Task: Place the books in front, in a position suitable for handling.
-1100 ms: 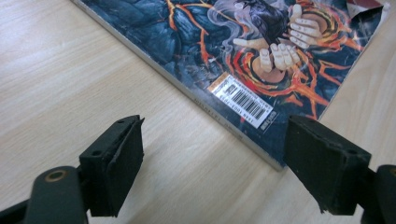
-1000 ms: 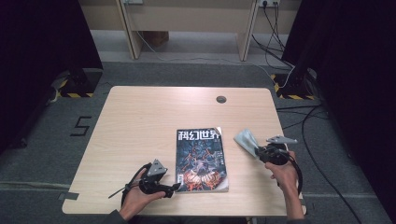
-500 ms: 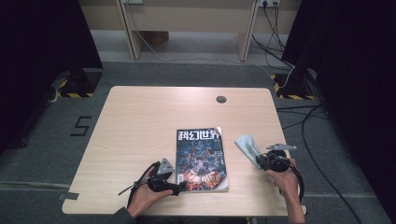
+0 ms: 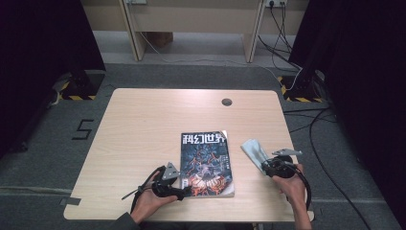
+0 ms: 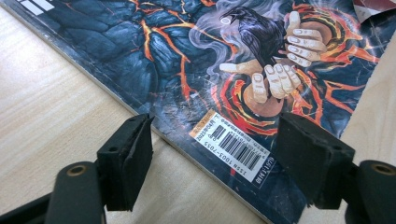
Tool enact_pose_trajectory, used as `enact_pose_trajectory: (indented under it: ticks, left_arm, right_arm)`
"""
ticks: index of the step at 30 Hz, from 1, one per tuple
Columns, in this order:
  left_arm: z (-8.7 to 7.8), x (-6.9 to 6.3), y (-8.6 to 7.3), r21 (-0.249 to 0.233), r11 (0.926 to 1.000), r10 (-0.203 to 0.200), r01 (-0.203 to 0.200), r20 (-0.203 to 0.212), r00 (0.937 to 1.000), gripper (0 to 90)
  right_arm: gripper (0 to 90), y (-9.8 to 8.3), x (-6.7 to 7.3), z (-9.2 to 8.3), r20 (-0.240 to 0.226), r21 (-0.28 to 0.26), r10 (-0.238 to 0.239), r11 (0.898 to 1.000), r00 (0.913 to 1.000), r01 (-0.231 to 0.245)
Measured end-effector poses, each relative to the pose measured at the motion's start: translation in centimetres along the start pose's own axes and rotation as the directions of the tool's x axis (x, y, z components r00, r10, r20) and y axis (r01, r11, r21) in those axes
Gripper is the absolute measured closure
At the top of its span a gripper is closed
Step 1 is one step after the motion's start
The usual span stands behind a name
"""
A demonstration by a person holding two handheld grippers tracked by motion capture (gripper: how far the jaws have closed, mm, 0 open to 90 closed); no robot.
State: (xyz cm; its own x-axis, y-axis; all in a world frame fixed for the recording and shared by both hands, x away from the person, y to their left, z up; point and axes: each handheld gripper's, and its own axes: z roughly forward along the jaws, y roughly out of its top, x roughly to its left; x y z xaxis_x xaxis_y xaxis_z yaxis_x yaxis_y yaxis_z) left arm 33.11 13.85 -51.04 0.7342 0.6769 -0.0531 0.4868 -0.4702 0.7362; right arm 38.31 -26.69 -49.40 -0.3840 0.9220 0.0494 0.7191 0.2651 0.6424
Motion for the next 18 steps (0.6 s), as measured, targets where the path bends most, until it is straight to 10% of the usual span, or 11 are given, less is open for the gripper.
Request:
enact_pose_trajectory:
  ticks: [18]
  left_arm:
    - [-0.21, 0.59, -0.13, 0.001, 0.9998, -0.021, 0.021, -0.016, 0.9997, 29.2]
  right_arm:
    - [62.2, -0.01, -0.13, 0.0, 0.009, 0.003, 0.01, 1.0, 0.9999, -0.01]
